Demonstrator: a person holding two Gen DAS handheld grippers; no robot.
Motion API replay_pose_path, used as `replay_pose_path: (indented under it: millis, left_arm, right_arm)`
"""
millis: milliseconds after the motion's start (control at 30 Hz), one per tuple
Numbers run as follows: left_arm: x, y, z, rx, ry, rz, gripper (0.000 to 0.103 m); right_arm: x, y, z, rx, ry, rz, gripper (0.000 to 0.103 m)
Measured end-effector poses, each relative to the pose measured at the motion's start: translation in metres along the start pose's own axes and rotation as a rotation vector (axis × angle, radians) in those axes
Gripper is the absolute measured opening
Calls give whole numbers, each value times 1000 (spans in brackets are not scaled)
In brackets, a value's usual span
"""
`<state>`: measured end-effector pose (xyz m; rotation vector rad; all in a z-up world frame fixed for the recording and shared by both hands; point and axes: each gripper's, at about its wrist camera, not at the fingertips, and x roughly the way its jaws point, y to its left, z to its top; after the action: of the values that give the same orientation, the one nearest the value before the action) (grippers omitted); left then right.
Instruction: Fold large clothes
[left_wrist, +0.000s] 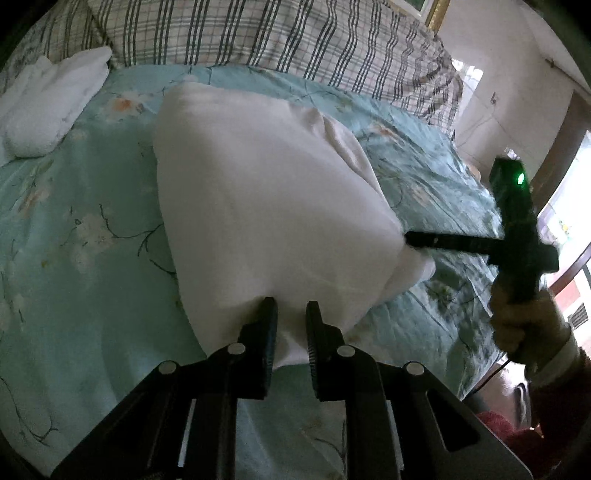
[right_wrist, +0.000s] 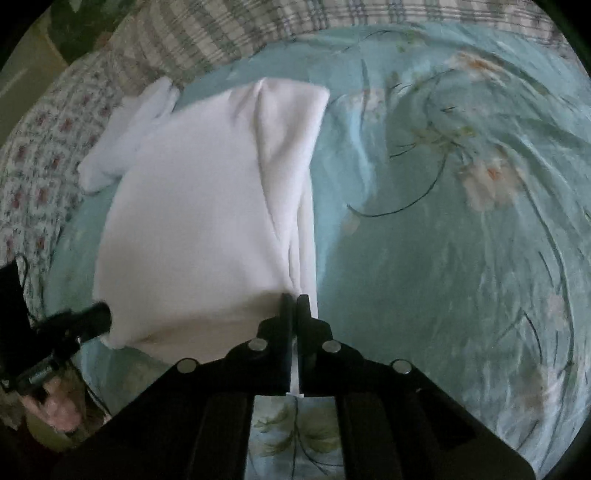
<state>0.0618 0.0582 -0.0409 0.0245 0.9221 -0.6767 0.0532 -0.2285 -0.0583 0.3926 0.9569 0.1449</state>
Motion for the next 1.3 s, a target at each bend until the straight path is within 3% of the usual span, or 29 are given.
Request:
replay_pose_path:
  millis: [133, 200, 233, 333, 433, 467, 600, 667, 833, 967, 1167, 1300]
  left_arm:
    - [1, -3, 1, 20, 2, 15, 15]
    - [3, -7, 1, 18, 4, 28, 16]
    - [2, -8, 2, 17, 7, 33, 16]
    - [-8, -9, 11, -8, 6, 21, 18]
    - [-22, -3, 32, -55, -66, 41, 24]
    - [-22, 1, 40, -74, -82, 59, 31]
    - [5, 19, 60, -98, -52, 117, 35]
    - [25, 25, 57, -100, -12, 132, 36]
    - [26, 27, 51, -116, -55, 137, 36]
    - [19, 21, 49, -125, -68, 159, 38]
    - [-8, 11, 29, -143, -91, 160, 57]
    - [2, 7, 13, -125, -41, 227, 66]
  right_arm:
    - [-32, 11, 16, 20, -109, 3, 6]
    - [-39, 25, 29, 8, -140, 80, 6]
    - [-35, 34, 35, -7, -132, 114, 7]
    - [-10, 49, 45, -35, -96, 110, 7]
    - [13, 49, 51, 5, -50, 134, 7]
    - [16, 49, 53, 6, -50, 132, 7]
    - [30, 42, 41, 32, -19, 72, 7]
    - [39, 31, 35, 56, 1, 66, 2]
    - [38, 9, 31, 117, -19, 107, 0]
    - [35, 5, 28, 118, -34, 81, 0]
    - [2, 13, 15, 67, -88, 55, 3]
    - [-16, 27, 7, -6, -114, 84, 4]
